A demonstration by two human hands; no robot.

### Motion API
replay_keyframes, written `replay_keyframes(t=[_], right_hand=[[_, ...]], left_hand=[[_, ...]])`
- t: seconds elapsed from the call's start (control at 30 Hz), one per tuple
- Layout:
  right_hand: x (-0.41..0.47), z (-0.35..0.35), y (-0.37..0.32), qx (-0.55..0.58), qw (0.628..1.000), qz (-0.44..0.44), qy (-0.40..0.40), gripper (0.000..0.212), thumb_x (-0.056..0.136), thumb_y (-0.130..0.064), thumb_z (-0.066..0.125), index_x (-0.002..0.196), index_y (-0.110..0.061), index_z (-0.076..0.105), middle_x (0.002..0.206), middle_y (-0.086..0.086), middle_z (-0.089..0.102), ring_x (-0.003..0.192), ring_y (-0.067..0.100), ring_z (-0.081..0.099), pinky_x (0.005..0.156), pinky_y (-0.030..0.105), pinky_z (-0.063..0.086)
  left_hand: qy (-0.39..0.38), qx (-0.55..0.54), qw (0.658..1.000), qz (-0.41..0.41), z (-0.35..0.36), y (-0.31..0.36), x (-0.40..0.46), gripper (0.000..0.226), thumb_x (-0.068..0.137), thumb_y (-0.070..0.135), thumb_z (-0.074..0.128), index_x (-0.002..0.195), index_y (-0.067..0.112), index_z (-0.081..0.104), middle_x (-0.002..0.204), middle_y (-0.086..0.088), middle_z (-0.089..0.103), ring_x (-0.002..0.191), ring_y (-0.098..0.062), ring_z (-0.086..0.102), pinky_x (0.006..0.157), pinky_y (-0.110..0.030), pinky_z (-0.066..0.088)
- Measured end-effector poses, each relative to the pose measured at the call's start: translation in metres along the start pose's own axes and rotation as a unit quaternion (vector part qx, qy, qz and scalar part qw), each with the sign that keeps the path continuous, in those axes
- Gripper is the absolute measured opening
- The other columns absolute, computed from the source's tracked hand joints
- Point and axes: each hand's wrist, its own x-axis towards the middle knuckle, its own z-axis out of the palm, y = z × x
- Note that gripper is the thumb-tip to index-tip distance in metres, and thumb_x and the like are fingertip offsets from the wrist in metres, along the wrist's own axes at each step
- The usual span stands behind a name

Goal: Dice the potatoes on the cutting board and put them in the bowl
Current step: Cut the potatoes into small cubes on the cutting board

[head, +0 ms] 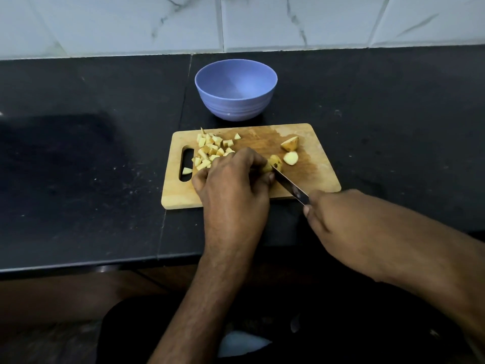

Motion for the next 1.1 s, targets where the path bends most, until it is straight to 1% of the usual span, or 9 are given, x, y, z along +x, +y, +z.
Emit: replay_keyframes(t=[0.07,0.13,0.37,0.5,0.63,0.77,0.9,1.0,1.1], right_hand=[[-0.006,-0.013,-0.007,0.022,0.999,0.007,-0.037,0.033,0.099,-0.047,0.018,0.072,-0.031,0.031,0.063,-0.005,0.049,0.053,0.006,0.047,0.051,0.022,0.036],[-0.022,-0.027,-0.014,0.055,0.997,0.014,-0.045,0.033,0.104,-0.043,0.023,0.075,-0.029,0.032,0.068,-0.004,0.052,0.055,0.007,0.050,0.047,0.020,0.030],[-0.041,-0.029,-0.021,0.034,0.993,0.078,-0.084,0.033,0.104,-0.041,0.025,0.075,-0.027,0.029,0.071,-0.004,0.052,0.057,0.006,0.049,0.049,0.021,0.033],[-0.047,-0.034,-0.027,0.045,0.992,0.089,-0.072,0.035,0.104,-0.043,0.022,0.074,-0.026,0.026,0.073,-0.005,0.052,0.058,0.006,0.046,0.049,0.019,0.032],[-0.054,-0.043,-0.030,0.031,0.995,0.075,-0.053,0.036,0.102,-0.047,0.016,0.074,-0.028,0.029,0.068,-0.004,0.052,0.056,0.007,0.050,0.051,0.022,0.037],[-0.053,-0.052,-0.036,0.039,0.997,0.072,-0.010,0.033,0.098,-0.048,0.011,0.082,-0.030,0.034,0.066,-0.005,0.051,0.053,0.007,0.049,0.048,0.020,0.031],[-0.040,-0.042,-0.039,0.039,0.998,0.050,0.029,0.033,0.101,-0.046,0.016,0.090,-0.031,0.044,0.064,-0.007,0.050,0.049,0.006,0.048,0.045,0.021,0.028],[-0.031,-0.032,-0.039,0.037,0.998,0.053,0.013,0.030,0.102,-0.045,0.018,0.085,-0.030,0.038,0.066,-0.007,0.049,0.053,0.006,0.046,0.049,0.025,0.033],[-0.024,-0.019,-0.039,0.031,0.997,0.058,0.035,0.033,0.096,-0.044,0.013,0.071,-0.028,0.029,0.061,-0.007,0.044,0.050,0.006,0.039,0.052,0.029,0.034]], left_hand=[[0.000,0.008,1.000,-0.005,-0.001,-0.001,0.000,0.018,0.085,0.037,0.077,0.098,0.036,0.066,0.094,0.022,0.064,0.102,0.001,0.053,0.102,-0.033,0.022],[0.008,0.010,1.000,0.000,-0.001,-0.001,0.000,0.017,0.084,0.038,0.077,0.097,0.036,0.066,0.092,0.022,0.063,0.102,-0.001,0.052,0.098,-0.031,0.021],[0.007,-0.002,1.000,0.000,0.000,0.000,-0.003,0.016,0.082,0.040,0.077,0.091,0.034,0.064,0.088,0.021,0.062,0.100,-0.002,0.054,0.098,-0.031,0.021],[0.010,-0.007,1.000,-0.002,-0.001,-0.001,-0.003,0.018,0.080,0.041,0.078,0.090,0.033,0.065,0.087,0.021,0.063,0.099,0.000,0.054,0.101,-0.033,0.024],[0.014,-0.017,1.000,0.002,-0.003,-0.001,-0.005,0.019,0.080,0.042,0.079,0.091,0.032,0.067,0.086,0.020,0.064,0.099,0.001,0.053,0.104,-0.036,0.025],[0.013,-0.003,1.000,-0.004,-0.004,-0.002,-0.005,0.014,0.082,0.042,0.080,0.090,0.034,0.072,0.092,0.022,0.067,0.110,-0.001,0.053,0.100,-0.033,0.022],[0.015,0.017,1.000,-0.008,-0.002,-0.003,-0.005,0.008,0.084,0.039,0.079,0.088,0.037,0.073,0.091,0.024,0.068,0.111,-0.006,0.054,0.094,-0.033,0.019],[0.009,0.027,1.000,-0.012,-0.002,-0.001,-0.005,0.006,0.086,0.039,0.077,0.091,0.037,0.074,0.093,0.023,0.068,0.112,-0.007,0.052,0.093,-0.031,0.018],[0.009,0.034,0.999,-0.007,-0.003,-0.001,-0.005,0.007,0.088,0.038,0.075,0.095,0.037,0.075,0.096,0.022,0.069,0.111,-0.006,0.051,0.095,-0.032,0.019]])
